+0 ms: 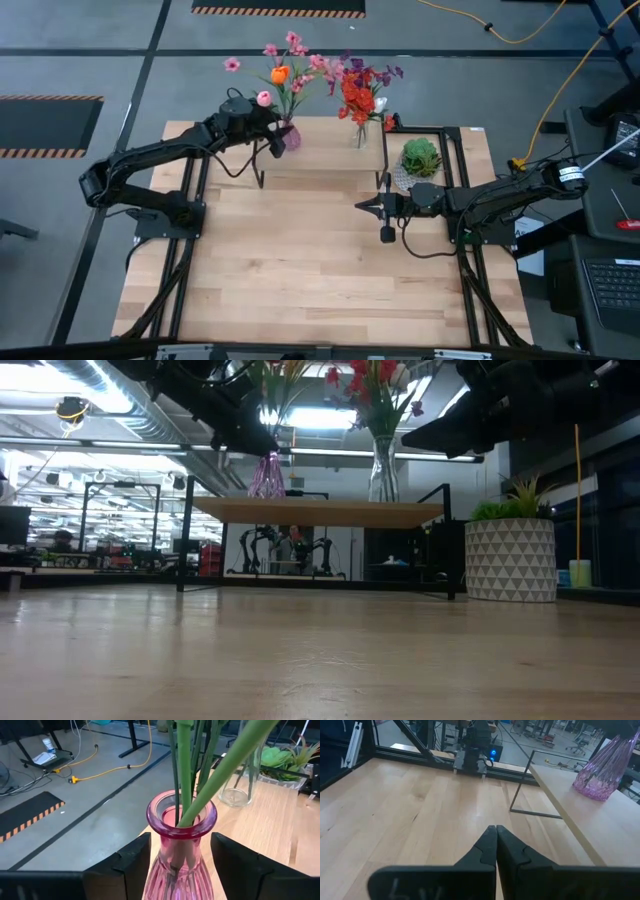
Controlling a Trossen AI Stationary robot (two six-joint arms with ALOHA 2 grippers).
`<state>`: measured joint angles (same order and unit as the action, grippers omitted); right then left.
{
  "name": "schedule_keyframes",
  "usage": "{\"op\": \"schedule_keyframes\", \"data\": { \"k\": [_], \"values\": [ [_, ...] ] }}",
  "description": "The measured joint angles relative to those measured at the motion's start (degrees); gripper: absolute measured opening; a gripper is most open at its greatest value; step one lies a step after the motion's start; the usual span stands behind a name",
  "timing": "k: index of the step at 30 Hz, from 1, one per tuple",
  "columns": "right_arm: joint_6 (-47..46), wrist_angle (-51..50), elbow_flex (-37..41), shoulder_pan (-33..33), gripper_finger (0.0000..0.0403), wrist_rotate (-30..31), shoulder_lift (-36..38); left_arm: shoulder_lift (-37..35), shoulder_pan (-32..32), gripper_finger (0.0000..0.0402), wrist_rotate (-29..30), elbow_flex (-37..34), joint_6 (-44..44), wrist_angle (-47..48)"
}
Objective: Pick and place flowers into a vace then onto a shelf
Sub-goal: Return to Home Position
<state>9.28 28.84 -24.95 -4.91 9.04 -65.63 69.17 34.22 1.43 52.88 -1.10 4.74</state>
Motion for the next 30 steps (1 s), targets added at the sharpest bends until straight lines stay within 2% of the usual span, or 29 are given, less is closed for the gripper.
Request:
{"op": "schedule_keyframes", "data": {
  "k": [9, 16, 23, 30],
  "values": [
    [0.0, -0.6, 0.0, 0.0, 0.0003, 0.0, 0.0, -5.5, 0.0, 0.0220, 0.0, 0.0, -1.2, 4.5],
    [0.0, -0.5, 0.0, 0.0, 0.0003, 0.0, 0.0, -11.8, 0.0, 0.0210, -1.3, 0.0, -3.7, 14.9],
    [-3.7, -0.5, 0.0, 0.0, 0.0003, 0.0, 0.0, -19.7, -2.1, 0.0150, -3.1, -0.7, -4.2, 16.9],
    [-3.2, -0.3, 0.0, 0.0, 0.0003, 0.0, 0.0, -32.1, -5.1, 0.0072, -0.8, -10.7, -3.5, 14.4]
  ]
}}
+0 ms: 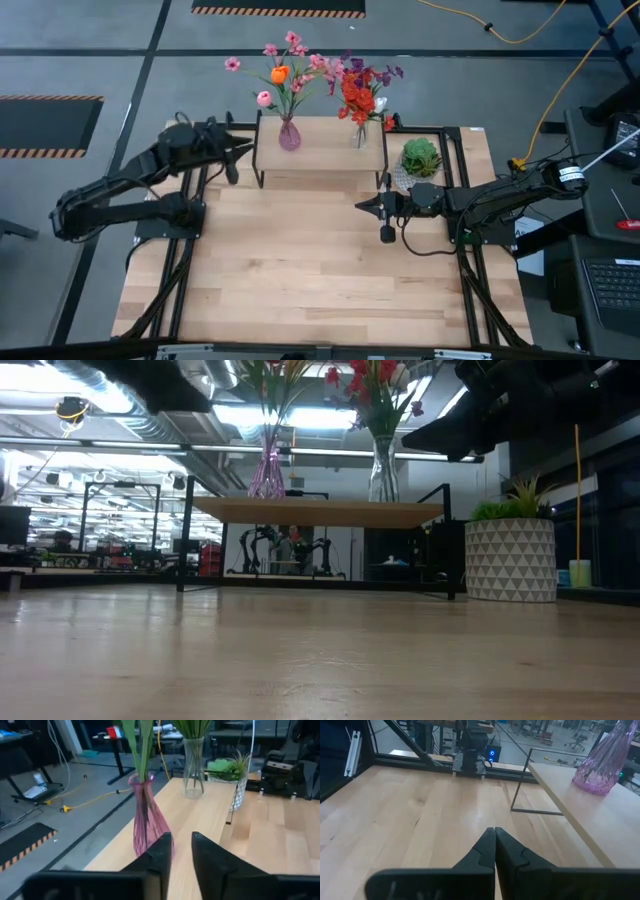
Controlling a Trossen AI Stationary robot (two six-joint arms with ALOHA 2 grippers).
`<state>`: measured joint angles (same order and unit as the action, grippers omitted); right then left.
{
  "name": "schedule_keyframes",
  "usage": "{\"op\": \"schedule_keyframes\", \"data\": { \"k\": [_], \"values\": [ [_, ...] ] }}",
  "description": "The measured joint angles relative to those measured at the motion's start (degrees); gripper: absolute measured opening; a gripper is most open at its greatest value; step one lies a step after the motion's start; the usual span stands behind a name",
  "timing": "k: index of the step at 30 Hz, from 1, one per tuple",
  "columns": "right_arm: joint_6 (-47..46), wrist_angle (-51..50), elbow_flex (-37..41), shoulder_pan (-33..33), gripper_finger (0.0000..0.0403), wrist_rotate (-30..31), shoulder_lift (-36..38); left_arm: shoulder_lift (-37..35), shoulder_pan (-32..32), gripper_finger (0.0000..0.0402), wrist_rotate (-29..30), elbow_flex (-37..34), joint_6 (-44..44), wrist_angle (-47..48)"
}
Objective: Pick and place flowers into a vace then onto a shelf
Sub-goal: Return to Home Position
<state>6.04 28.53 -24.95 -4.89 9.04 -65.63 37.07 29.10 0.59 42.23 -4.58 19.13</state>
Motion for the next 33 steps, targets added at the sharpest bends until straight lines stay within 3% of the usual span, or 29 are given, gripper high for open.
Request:
{"op": "schedule_keyframes", "data": {
  "k": [8, 18, 21, 25, 33],
  "values": [
    [0.2, 0.0, 0.0, 0.0, 0.0003, 0.0, 0.0, -16.9, -2.3, 0.0007, 0.9, -14.2, 1.5, -9.4],
    [0.2, 3.3, 0.0, 1.6, 0.0003, -0.4, 0.0, -28.7, -5.7, 0.0002, -1.7, -25.5, 3.4, -13.3],
    [-0.3, 2.9, 0.0, 4.0, 0.0003, -4.9, 0.5, -30.6, -6.9, 0.0003, -1.7, -29.2, 3.8, -17.9],
    [-1.3, 0.7, 0.0, 8.0, 0.0003, -9.0, 4.5, -33.2, -8.3, 0.0002, -1.7, -34.0, 3.3, -23.5],
    [-1.2, -13.2, 0.0, 12.8, 0.0003, -9.2, 19.4, -37.0, -8.8, 0.0002, -1.6, -38.2, 2.3, -24.1]
  ]
}}
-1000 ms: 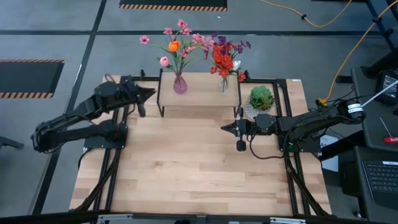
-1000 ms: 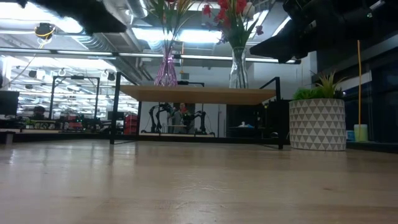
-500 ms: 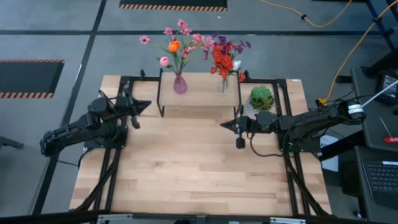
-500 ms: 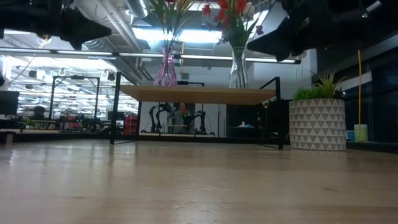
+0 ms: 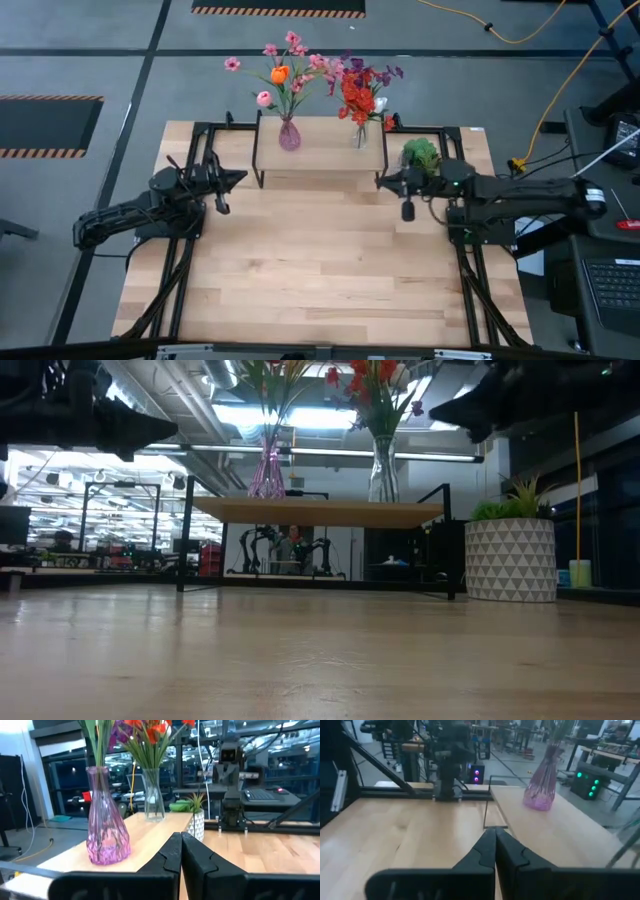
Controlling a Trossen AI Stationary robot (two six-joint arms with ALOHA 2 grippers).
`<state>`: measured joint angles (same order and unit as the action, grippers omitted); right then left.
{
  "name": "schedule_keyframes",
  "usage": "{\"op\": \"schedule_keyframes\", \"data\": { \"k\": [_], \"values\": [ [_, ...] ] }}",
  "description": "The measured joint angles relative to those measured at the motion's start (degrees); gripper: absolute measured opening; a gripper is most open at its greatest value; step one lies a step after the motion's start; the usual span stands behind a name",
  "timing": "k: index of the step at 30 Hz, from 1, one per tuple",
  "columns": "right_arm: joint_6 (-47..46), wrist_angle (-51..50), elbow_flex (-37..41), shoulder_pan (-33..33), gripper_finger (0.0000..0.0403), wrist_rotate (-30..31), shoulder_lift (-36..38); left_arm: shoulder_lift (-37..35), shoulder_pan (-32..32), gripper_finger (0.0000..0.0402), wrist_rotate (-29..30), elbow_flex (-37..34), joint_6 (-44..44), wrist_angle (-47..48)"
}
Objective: Pick and place flowers into a vace then onto a shelf
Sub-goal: Return to Home Position
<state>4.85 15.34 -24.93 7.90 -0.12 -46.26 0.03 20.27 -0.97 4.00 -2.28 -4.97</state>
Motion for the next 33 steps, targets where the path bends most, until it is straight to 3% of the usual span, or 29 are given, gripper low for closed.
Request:
{"op": "schedule_keyframes", "data": {
  "k": [10, 14, 20, 33],
  "values": [
    [1.9, -11.6, 0.0, 0.1, 0.0003, -0.1, 15.5, 0.0, 0.0, 0.0003, -0.1, -0.3, -0.4, 0.0],
    [1.6, -16.4, 0.0, 0.1, 0.0003, -0.1, 19.6, 0.0, 0.0, 0.0002, -1.3, -3.6, 0.0, -4.5],
    [1.7, -18.7, 0.0, 0.1, 0.0003, -0.1, 23.0, 0.0, 0.0, 0.0002, -0.4, -3.5, -0.2, -3.9],
    [-1.6, 2.5, 19.7, 0.1, 0.0003, -2.3, 25.7, 0.0, 0.1, 0.0003, 0.4, -3.5, 0.5, -2.0]
  ]
}}
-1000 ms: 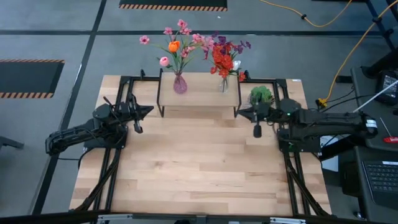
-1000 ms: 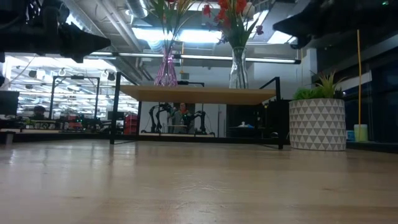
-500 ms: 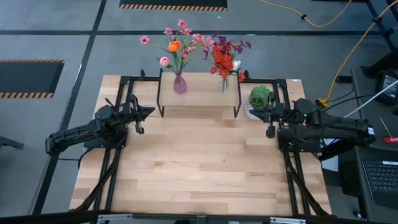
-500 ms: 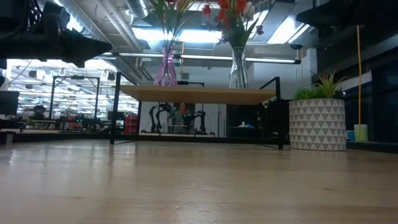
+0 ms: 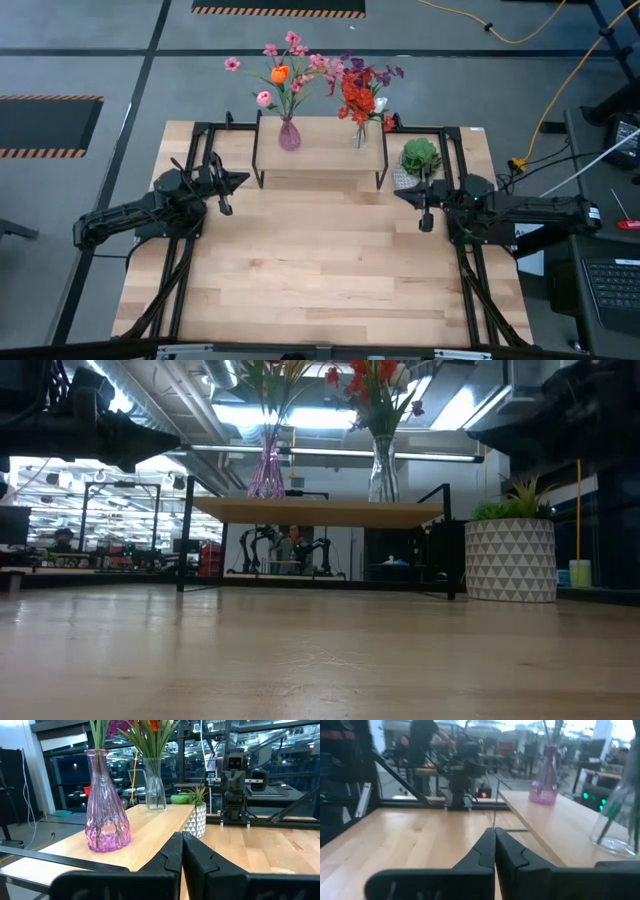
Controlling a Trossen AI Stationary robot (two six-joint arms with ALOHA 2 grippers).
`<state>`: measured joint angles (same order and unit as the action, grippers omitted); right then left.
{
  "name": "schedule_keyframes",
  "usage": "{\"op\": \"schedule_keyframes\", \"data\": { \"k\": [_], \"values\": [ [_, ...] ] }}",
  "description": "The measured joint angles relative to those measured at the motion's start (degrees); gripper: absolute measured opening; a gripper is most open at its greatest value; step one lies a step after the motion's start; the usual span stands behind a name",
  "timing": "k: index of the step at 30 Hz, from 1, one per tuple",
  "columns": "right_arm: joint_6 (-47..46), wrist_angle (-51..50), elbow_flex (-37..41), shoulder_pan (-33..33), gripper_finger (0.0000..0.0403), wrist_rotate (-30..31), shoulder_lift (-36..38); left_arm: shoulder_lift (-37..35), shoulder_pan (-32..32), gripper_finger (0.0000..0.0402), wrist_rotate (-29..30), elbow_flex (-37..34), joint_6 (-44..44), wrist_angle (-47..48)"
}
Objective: Pick and place flowers into a vace then onto a shelf
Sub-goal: Return to Home Position
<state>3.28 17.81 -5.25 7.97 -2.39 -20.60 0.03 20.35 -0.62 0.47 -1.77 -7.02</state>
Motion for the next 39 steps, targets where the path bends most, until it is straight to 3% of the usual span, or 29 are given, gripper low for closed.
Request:
{"op": "schedule_keyframes", "data": {
  "k": [7, 13, 39],
  "values": [
    [1.8, 2.0, 4.5, 0.0, 0.0003, -0.8, 6.5, 0.0, 0.0, 0.0002, 0.0, 0.0, 1.0, 0.0],
    [2.0, -2.6, 4.9, 0.0, 0.0003, -0.8, 10.9, 0.0, 0.0, 0.0002, 0.0, 0.0, 1.0, 0.2],
    [0.0, -3.4, 4.9, 0.0, 0.0003, -0.7, 11.4, 0.0, 0.0, 0.0007, 0.0, 0.0, 2.5, 0.2]
  ]
}}
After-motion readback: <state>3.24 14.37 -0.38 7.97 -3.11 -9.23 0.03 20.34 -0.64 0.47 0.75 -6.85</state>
